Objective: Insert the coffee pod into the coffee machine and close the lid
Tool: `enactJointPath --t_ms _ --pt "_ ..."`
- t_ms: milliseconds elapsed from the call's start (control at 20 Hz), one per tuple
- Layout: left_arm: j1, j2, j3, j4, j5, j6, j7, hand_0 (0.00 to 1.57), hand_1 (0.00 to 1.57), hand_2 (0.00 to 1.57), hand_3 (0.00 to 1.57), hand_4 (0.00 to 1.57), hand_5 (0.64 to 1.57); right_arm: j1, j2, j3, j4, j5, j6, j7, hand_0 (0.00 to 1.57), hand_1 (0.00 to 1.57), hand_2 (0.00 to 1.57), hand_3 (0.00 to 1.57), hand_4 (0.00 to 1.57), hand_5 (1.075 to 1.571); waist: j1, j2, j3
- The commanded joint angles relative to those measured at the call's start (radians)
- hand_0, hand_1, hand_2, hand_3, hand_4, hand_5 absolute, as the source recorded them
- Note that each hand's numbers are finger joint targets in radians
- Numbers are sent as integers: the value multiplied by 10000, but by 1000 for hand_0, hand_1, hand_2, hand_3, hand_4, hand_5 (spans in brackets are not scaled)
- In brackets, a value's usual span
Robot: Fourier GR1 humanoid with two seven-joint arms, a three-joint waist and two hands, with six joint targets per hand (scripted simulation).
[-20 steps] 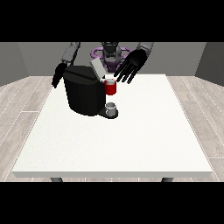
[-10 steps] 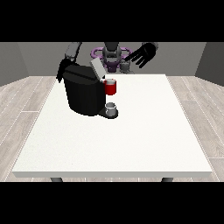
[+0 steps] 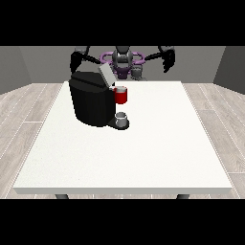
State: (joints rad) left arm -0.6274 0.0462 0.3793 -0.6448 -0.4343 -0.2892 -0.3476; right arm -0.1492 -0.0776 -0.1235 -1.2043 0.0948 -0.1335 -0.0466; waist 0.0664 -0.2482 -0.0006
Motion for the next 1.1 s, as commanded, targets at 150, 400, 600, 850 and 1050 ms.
enactJointPath --t_ms 150,400,600,850,1050 --pt "1267 -221 12 -413 359 52 321 0 0 0 0 414 1571 -487 -2 823 -1234 -63 868 770 0 0 0 0 62 1571 200 -706 5" --pt "1212 -332 -316 -1310 1282 -865 1295 0 0 0 0 429 1571 -780 -954 536 -894 171 1290 450 0 0 0 0 239 1571 995 -725 11" --pt "1924 -455 -1808 -2080 2151 112 932 0 0 0 0 360 1571 -1992 -1165 -344 -220 -496 1323 610 0 0 0 0 0 1571 1138 37 11" --pt "2399 -324 -1538 -3247 2147 -327 1398 0 0 0 0 383 1571 -2780 -1681 -773 -189 -1275 2003 2103 0 0 0 0 0 1571 1280 372 8" --pt "2357 -461 -2629 -4188 2941 516 2115 0 0 0 0 356 1571 -2947 -684 -756 618 -1292 1154 1339 0 0 0 0 92 1571 1401 819 10"
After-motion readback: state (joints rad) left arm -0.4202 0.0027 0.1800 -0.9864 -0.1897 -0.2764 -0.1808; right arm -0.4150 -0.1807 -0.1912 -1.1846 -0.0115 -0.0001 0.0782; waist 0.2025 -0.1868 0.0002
